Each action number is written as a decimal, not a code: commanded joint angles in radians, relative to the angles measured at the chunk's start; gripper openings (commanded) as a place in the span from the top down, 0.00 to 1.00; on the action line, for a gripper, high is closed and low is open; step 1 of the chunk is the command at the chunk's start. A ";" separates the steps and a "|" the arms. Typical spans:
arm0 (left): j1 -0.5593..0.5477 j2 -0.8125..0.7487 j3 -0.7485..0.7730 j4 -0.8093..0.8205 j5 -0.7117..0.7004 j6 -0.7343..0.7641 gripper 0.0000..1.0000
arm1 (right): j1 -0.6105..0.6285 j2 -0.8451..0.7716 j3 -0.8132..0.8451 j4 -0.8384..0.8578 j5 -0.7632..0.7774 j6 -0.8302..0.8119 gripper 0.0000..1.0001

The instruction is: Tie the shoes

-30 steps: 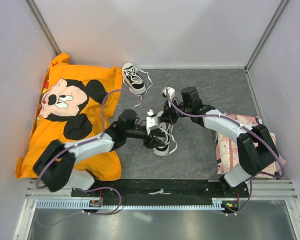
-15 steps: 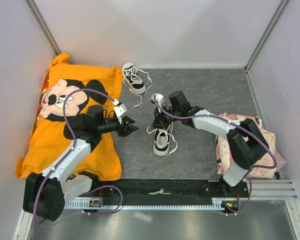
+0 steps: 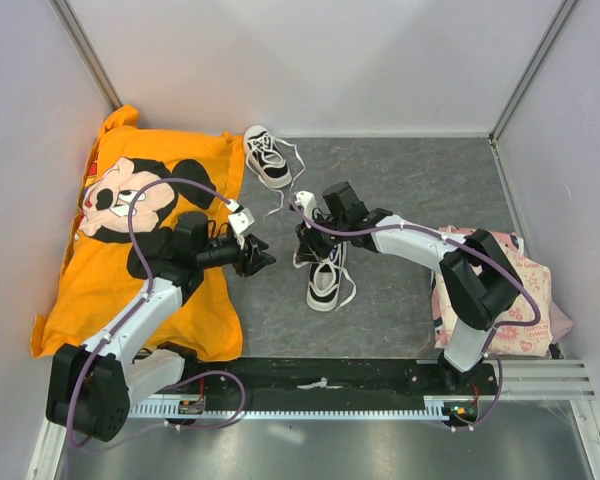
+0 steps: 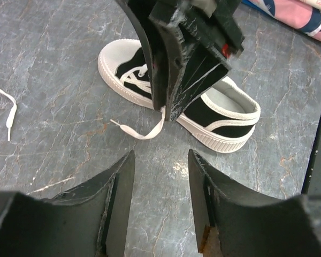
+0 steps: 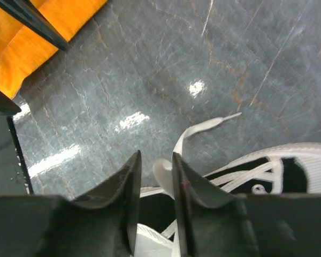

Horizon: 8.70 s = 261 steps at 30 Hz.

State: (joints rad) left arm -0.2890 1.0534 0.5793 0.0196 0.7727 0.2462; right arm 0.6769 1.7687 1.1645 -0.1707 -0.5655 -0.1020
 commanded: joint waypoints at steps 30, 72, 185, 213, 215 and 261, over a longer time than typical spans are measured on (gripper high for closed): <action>-0.025 0.132 0.093 -0.061 0.254 0.380 0.47 | -0.217 -0.269 -0.241 -0.217 -0.142 -0.516 0.44; -0.032 0.252 0.146 -0.060 0.211 0.357 0.53 | -0.191 -0.276 -0.316 -0.035 -0.155 -0.446 0.87; -0.343 0.536 0.093 0.654 -0.046 0.108 0.94 | -0.203 -0.080 0.147 -0.533 -0.381 -0.915 0.55; -0.309 0.502 0.036 0.729 -0.044 -0.031 0.59 | -0.200 -0.091 0.067 -0.311 -0.410 -0.614 1.00; -0.309 0.497 0.033 0.734 -0.070 -0.053 0.59 | -0.200 -0.100 0.044 -0.277 -0.415 -0.585 1.00; -0.240 0.551 0.071 0.792 0.071 -0.205 0.78 | -0.240 -0.183 -0.255 0.289 -0.401 0.007 1.00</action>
State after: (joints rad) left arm -0.5331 1.6119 0.6121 0.7662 0.7998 0.0593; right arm 0.4408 1.6066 0.9222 0.0925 -0.9318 -0.0837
